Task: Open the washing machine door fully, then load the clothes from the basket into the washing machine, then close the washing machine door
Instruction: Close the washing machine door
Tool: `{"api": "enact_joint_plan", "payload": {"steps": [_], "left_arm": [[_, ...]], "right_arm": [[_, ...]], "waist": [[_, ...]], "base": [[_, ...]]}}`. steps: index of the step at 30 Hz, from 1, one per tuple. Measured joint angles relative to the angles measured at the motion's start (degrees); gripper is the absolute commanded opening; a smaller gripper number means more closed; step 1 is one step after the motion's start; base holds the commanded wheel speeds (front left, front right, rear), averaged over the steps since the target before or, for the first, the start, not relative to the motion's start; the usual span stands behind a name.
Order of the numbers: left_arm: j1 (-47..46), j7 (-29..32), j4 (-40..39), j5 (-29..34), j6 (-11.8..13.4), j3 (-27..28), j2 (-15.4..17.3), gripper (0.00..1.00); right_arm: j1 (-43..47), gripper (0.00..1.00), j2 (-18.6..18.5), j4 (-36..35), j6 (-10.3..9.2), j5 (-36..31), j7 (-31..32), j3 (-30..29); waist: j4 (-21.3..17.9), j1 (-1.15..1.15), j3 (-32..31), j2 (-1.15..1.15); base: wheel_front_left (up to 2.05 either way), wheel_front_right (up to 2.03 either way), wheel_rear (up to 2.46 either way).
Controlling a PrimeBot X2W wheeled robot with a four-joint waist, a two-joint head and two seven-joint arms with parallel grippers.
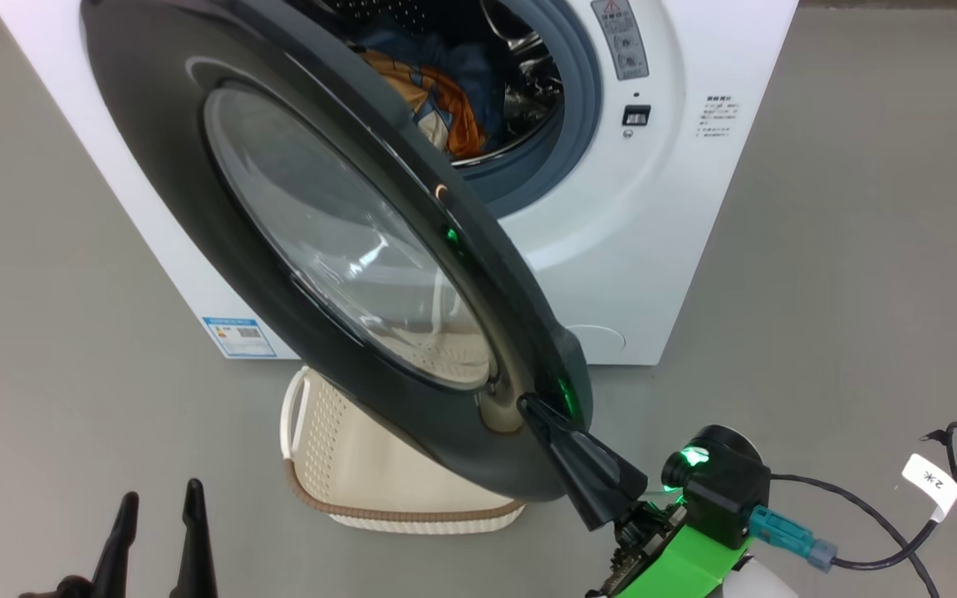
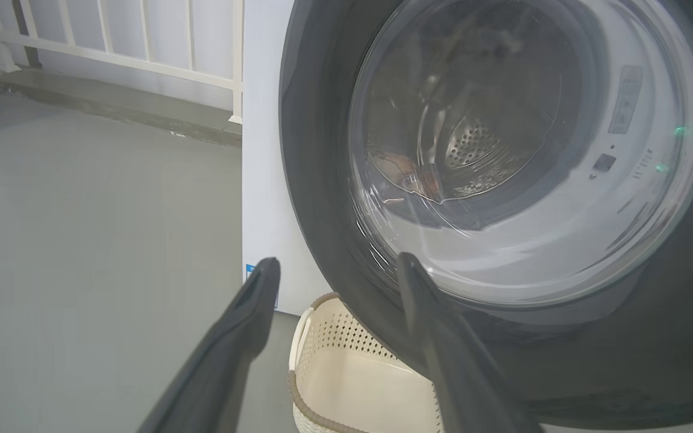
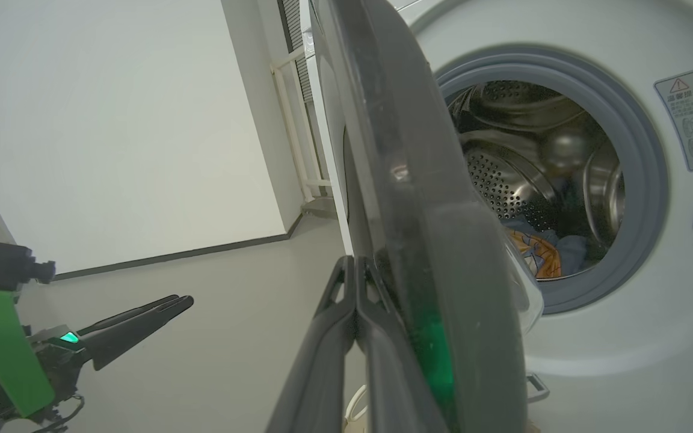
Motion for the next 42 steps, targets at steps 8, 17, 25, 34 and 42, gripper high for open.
{"api": "enact_joint_plan", "payload": {"steps": [8, 17, 25, 34, 42], "left_arm": [[-1.27, 0.0, -1.0, 0.15, 0.98, -1.38, 0.0, 1.0], [-4.67, 0.0, -4.72, 0.13, 3.16, -4.09, -0.02, 1.0], [-7.15, 0.0, -8.43, -0.36, 5.57, -5.92, -0.05, 1.0], [-10.14, -0.01, -12.83, -0.1, 8.34, -8.55, -0.09, 1.0], [-15.77, -0.02, -19.42, 0.47, 11.03, -14.72, -0.15, 1.0]], "right_arm": [[-1.47, 0.0, -0.4, 0.68, 0.01, 0.44, 0.0, -2.29], [-7.64, 0.0, -2.78, 0.32, 0.01, 2.07, 0.0, -5.45], [-17.07, 0.0, -5.33, -1.56, 0.01, 3.71, 0.0, -7.27], [-27.46, 0.0, -7.36, -2.96, 0.02, 4.48, 0.0, -8.92], [-35.89, 0.0, -9.13, -3.76, 0.02, 6.01, -0.01, -12.89]], "waist": [[-0.29, 0.0, 2.76, 0.0], [0.04, 0.0, 8.63, 0.0], [0.15, 0.0, 16.07, 0.0], [-0.38, 0.0, 24.93, 0.0], [-0.65, 0.0, 33.0, 0.0]], "base": [[0.0, 0.0, 0.0], [0.0, 0.0, 0.0], [0.0, 0.0, 0.0], [0.0, 0.0, 0.0], [0.0, 0.0, 0.0]]}}
